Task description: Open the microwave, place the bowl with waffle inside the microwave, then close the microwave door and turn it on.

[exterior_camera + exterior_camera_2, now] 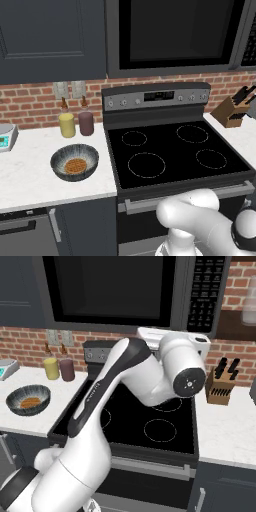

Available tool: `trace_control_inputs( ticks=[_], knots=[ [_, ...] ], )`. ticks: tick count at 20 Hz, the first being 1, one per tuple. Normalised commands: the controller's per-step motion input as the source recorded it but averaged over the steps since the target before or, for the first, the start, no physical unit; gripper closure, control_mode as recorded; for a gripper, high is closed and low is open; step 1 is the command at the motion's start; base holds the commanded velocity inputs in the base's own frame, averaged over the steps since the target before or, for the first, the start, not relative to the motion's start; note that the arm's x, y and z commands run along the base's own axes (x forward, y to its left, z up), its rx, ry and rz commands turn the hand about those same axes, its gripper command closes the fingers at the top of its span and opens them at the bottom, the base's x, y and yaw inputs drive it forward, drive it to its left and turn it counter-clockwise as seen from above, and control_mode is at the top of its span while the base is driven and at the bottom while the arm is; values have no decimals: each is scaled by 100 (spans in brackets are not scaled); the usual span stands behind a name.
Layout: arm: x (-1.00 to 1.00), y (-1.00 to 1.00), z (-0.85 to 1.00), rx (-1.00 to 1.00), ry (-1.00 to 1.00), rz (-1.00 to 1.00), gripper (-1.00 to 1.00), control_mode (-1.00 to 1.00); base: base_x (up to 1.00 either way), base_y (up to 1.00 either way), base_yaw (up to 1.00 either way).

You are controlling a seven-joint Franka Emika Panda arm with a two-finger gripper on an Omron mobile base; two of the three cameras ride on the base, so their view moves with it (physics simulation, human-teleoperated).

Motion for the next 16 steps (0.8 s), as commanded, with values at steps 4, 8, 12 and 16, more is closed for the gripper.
trace_control_inputs(
  ticks=[4,8,12,16],
  knots=[
    [23,-13,0,0,0,0,-100,-100,0,0,0],
    [22,-11,0,0,0,0,-100,-100,0,0,0],
    [9,-12,0,0,0,0,-100,-100,0,0,0],
    [4,-7,0,0,0,0,-100,-100,0,0,0]
  ],
)
